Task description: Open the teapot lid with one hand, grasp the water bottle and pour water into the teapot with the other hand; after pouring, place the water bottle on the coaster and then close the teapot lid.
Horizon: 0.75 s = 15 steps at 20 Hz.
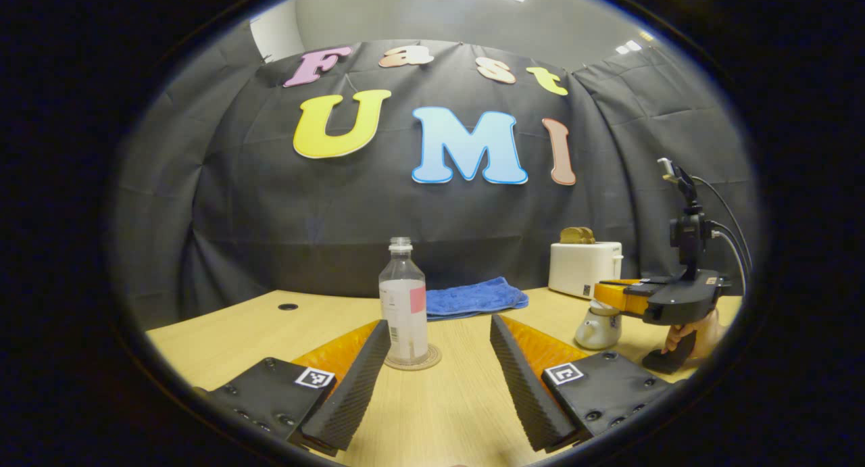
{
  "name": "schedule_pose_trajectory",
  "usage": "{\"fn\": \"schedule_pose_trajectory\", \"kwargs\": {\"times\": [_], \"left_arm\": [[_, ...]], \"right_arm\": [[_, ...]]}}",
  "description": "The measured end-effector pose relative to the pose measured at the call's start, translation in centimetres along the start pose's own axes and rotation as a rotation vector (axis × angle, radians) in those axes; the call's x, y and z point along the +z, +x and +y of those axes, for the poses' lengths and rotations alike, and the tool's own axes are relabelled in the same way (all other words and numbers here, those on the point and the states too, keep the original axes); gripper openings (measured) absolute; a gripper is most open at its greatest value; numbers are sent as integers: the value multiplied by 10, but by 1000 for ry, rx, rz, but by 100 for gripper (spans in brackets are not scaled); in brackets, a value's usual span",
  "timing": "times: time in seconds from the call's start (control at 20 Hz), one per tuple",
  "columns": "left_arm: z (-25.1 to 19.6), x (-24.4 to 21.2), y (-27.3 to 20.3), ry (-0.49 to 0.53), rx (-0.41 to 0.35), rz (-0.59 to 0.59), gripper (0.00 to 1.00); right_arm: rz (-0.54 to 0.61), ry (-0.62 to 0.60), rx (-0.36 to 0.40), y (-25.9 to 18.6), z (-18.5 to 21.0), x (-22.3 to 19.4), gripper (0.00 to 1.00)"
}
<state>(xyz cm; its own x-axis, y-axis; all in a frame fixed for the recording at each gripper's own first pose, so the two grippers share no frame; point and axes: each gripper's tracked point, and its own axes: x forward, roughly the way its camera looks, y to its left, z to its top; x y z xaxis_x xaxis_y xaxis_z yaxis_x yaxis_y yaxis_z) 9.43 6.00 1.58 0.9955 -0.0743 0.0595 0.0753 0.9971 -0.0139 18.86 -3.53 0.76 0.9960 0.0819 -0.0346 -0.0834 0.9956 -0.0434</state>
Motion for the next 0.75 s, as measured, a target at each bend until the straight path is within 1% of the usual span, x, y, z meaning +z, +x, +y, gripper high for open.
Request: {"fn": "schedule_pose_trajectory", "kwargs": {"times": [0.15,0.2,0.25,0.3,0.35,0.4,0.45,0.5,0.55,0.6,0.65,0.75], "left_arm": [[-1,-3,2,9,0,7,100],[-3,-4,2,10,-1,10,100],[-2,-5,2,13,0,14,100],[-1,-7,2,16,1,16,100],[-1,-6,3,16,0,14,100],[-1,-4,3,14,2,7,100],[-1,-2,1,9,5,-1,100],[-3,-1,-2,2,5,-4,100],[-7,-1,-5,-4,11,1,100],[-12,0,-11,-9,15,1,100],[-18,1,-19,-12,21,2,100],[-25,-5,-37,-19,59,23,100]], "right_arm": [[13,3,-15,1,-3,-3,4],[20,-6,-19,-1,-3,-3,9],[24,-22,-20,-1,-3,-3,11],[11,-33,-14,-5,-2,3,12],[-11,-44,-9,-9,-1,10,16],[-34,-57,-13,-18,-1,23,35],[-48,-63,-21,-27,-2,32,47],[-48,-64,-18,-39,0,38,68],[-42,-57,-16,-55,4,38,80],[-33,-41,-14,-74,7,36,90],[-35,-14,-18,-95,9,34,90],[-27,45,-53,-133,8,24,89]]}}
